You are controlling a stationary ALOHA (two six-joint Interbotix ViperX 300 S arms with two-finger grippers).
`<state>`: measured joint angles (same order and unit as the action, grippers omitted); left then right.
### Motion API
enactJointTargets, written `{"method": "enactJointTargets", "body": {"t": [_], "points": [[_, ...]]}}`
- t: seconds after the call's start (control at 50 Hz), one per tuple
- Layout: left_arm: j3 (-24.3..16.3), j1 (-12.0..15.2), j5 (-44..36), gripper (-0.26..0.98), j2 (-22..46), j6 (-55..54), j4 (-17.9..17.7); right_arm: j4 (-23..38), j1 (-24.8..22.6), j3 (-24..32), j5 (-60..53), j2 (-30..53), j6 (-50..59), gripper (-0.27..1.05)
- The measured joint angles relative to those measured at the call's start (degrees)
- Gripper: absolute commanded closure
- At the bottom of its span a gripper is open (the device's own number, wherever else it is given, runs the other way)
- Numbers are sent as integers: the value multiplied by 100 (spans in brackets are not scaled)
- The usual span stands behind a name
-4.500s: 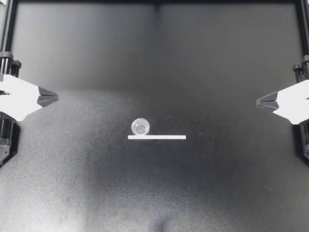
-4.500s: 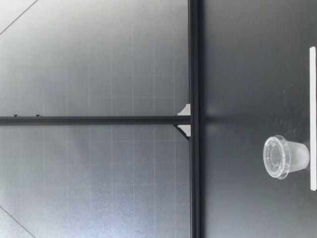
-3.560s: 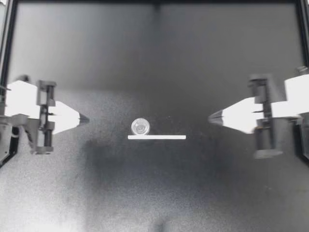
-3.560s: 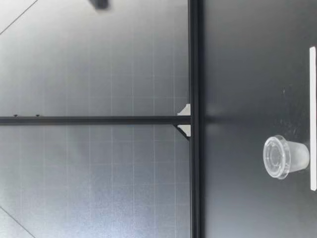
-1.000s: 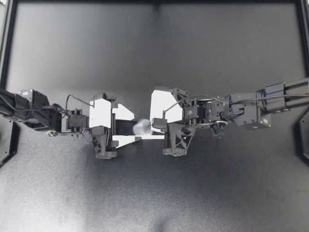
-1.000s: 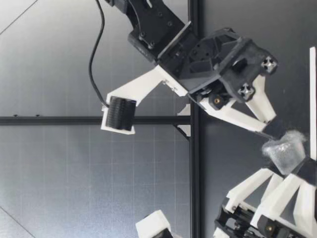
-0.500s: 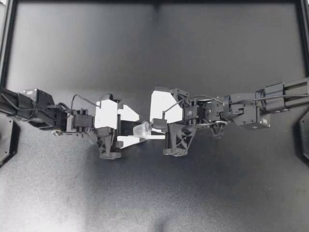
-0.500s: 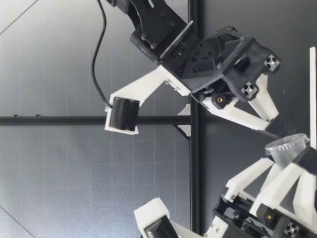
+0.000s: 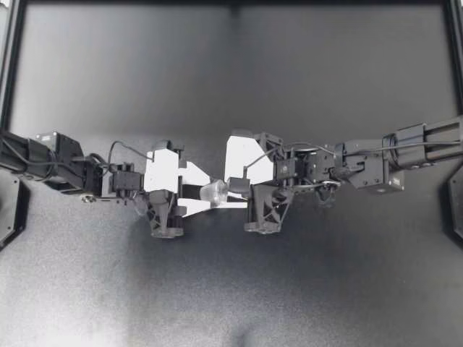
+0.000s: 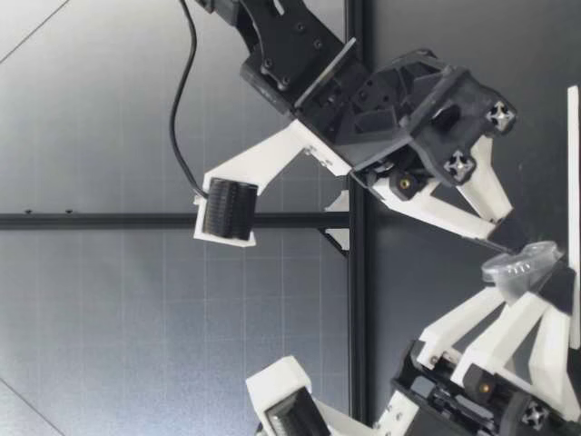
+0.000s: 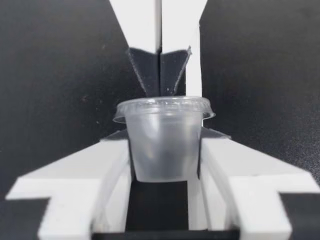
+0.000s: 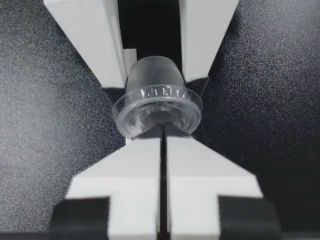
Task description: Pick up the plastic cup and open its lid.
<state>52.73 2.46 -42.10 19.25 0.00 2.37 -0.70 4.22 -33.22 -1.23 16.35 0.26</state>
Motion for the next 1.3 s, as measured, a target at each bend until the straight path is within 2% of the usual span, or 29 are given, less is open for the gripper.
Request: {"method": "enactJointTargets", "body": {"t": [0.1,0.22,0.32,0.48,0.68,0.84,1.1,1.3], "points": [[26,0,-53,56,-9,-35,0,0,0,-123,-26,-220,9,98],[149,-18,-360,56,-158,-53,-9,62,0,-545,-264,-1063,-123,98],[255,-53,-826,56,-396,-53,0,123,0,-984,-729,-1793,-202,98],[290,-62,-1573,56,-686,-88,0,290,0,-1793,-2118,-2795,-624,97],[246,-62,-2804,56,-747,-308,0,598,0,-2241,-2944,-3164,-1608,93],[88,-62,-3700,56,-580,-466,-18,615,0,-2268,-2962,-3173,-2522,77],[-18,-62,-3621,56,-501,-519,-26,624,0,-2268,-2962,-3076,-3586,27],[-35,-62,-3595,56,-501,-624,-26,624,0,-2197,-2979,-2725,-4535,25]]}}
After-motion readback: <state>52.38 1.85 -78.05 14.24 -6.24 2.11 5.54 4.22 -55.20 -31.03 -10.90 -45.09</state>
